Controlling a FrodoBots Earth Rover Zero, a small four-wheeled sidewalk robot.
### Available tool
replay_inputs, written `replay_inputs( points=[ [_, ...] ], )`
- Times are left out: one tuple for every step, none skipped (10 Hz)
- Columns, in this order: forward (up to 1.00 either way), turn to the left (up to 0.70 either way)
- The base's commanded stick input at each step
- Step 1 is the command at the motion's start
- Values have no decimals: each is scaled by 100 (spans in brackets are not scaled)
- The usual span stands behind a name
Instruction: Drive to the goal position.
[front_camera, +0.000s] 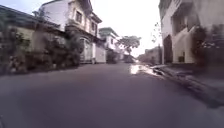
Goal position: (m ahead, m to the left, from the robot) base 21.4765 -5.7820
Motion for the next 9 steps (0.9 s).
replay_inputs(
  points=[
    [100,0],
    [100,0],
    [100,0],
    [100,0],
    [100,0],
    [100,0],
    [100,0],
    [100,0],
    [100,0]
  ],
)
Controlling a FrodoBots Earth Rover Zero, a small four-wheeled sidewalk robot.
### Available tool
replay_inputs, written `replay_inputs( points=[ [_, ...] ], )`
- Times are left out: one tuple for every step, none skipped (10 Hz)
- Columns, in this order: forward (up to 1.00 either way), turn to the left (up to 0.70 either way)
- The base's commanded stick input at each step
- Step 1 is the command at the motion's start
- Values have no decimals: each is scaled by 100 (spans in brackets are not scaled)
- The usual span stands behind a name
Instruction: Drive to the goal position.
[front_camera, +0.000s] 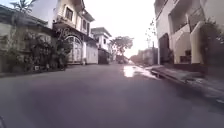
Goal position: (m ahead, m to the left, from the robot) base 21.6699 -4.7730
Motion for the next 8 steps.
replay_inputs(
  points=[
    [100,0],
    [100,0],
    [100,0],
    [100,0],
    [100,0],
    [100,0],
    [100,0],
    [100,0]
  ],
)
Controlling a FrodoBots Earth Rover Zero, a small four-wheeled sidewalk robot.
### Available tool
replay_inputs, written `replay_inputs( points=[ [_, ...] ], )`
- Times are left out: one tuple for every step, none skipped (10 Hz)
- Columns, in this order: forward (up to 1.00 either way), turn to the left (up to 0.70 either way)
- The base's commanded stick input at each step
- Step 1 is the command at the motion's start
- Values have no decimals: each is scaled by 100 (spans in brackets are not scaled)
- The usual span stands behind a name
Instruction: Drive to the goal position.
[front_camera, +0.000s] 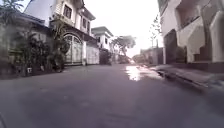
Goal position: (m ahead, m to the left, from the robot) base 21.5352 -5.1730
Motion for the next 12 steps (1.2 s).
replay_inputs(
  points=[
    [100,0],
    [100,0],
    [100,0],
    [100,-16],
    [100,-40],
    [100,-40],
    [100,-40],
    [100,-29],
    [100,-16],
    [100,-4],
    [100,0],
    [100,0]
  ],
)
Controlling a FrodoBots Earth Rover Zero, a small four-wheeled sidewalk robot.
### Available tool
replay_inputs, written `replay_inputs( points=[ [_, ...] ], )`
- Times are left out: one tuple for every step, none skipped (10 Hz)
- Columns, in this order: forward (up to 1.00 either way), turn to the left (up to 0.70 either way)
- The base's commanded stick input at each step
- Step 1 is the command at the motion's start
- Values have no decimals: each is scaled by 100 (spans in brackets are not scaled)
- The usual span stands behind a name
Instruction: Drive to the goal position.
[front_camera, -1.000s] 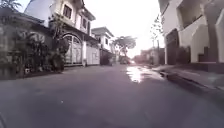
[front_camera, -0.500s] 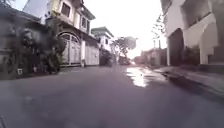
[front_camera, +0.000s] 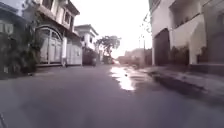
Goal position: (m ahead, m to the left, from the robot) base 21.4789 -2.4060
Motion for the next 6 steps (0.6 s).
replay_inputs(
  points=[
    [100,0],
    [100,0],
    [100,0],
    [100,0],
    [100,0],
    [100,-39]
  ],
)
